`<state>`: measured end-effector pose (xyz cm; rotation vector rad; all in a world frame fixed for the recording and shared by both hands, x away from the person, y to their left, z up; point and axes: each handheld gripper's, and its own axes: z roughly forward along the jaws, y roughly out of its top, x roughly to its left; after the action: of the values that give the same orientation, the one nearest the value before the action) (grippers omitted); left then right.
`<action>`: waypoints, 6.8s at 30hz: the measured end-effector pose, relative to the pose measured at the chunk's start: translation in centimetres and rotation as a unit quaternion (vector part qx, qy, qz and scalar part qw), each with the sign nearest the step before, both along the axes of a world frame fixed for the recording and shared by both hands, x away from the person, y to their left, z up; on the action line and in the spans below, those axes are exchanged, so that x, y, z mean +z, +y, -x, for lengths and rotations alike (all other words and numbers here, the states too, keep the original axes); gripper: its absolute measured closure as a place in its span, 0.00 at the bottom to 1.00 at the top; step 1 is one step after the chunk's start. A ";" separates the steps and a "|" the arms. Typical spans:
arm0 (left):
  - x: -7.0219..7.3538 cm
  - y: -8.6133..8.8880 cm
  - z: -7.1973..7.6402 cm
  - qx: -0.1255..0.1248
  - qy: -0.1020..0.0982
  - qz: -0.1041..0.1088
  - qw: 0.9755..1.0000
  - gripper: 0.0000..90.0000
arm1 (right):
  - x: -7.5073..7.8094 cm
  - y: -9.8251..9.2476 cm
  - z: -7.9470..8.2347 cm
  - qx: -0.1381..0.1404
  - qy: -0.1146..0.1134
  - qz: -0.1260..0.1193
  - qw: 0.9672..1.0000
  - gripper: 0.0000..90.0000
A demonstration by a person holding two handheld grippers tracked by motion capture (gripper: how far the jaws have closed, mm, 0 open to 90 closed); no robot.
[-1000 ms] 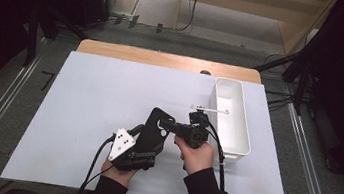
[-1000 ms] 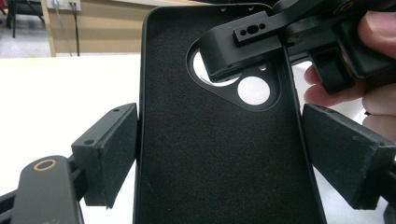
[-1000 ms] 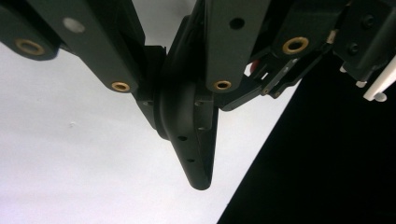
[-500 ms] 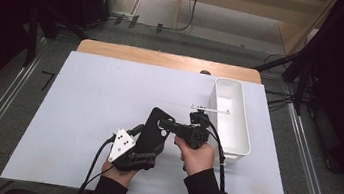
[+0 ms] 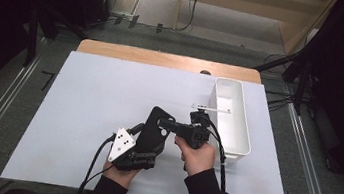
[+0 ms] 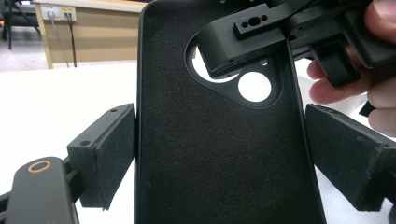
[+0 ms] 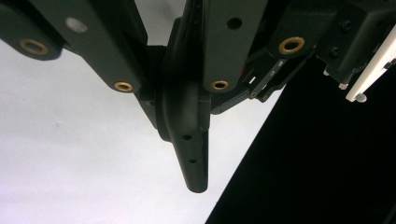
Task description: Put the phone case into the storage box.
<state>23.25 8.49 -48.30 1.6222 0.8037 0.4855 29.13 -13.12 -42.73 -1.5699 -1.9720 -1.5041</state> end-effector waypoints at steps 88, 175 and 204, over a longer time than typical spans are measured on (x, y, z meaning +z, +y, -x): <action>5.7 5.2 -6.7 -0.282 0.145 -0.064 0.946 0.22 | 1.4 -3.5 2.3 0.185 -0.238 0.096 0.949 0.89; 6.9 4.7 -6.4 -0.342 0.196 -0.061 0.917 0.90 | 0.3 -1.8 2.5 0.254 -0.214 0.049 0.942 0.58; 8.4 4.8 -5.9 -0.295 0.213 -0.081 0.928 0.89 | -0.3 -2.3 3.4 0.172 -0.257 0.045 0.950 0.00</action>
<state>29.10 13.33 -39.87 2.0514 0.5466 -0.2477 25.77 -15.42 -43.05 -0.8344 -2.4520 -1.8125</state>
